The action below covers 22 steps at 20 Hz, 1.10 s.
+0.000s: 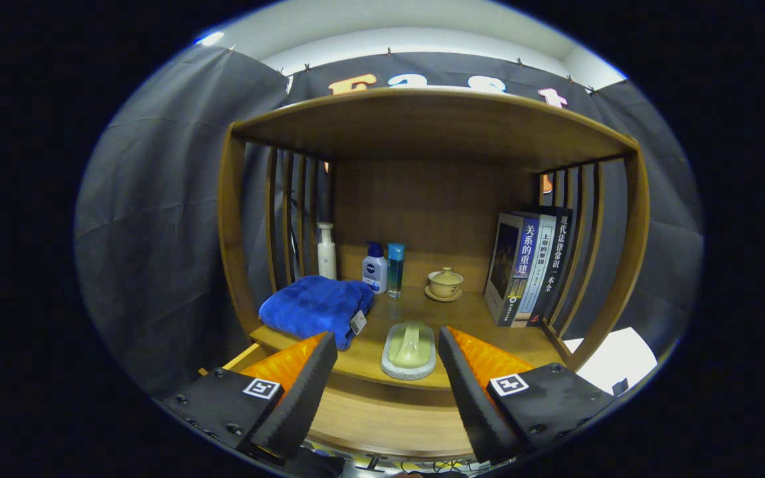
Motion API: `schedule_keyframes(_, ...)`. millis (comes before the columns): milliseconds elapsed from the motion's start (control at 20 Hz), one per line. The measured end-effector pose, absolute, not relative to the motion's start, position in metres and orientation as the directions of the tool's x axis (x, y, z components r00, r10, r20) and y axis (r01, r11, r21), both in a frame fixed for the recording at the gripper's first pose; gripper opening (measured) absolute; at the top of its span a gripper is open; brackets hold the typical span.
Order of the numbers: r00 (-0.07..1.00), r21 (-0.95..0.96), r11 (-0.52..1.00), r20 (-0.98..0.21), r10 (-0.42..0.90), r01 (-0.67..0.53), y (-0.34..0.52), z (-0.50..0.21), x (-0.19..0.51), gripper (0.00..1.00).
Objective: Pull open the drawer, take out the items inside it, and place them on the countertop above the cabinet.
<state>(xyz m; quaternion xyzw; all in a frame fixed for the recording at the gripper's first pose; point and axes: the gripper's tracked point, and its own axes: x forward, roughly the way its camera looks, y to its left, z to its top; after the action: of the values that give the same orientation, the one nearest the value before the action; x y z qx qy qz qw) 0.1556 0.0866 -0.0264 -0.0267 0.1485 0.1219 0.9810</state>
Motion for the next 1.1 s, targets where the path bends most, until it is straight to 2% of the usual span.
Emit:
schedule_keyframes(650,0.963,0.020,0.981,-0.190,0.194,-0.193,0.085,-0.040,0.088,0.99)
schedule_keyframes(1100,0.971,0.021,0.990,-0.193,0.139,-0.138,0.070,-0.084,0.070,0.99)
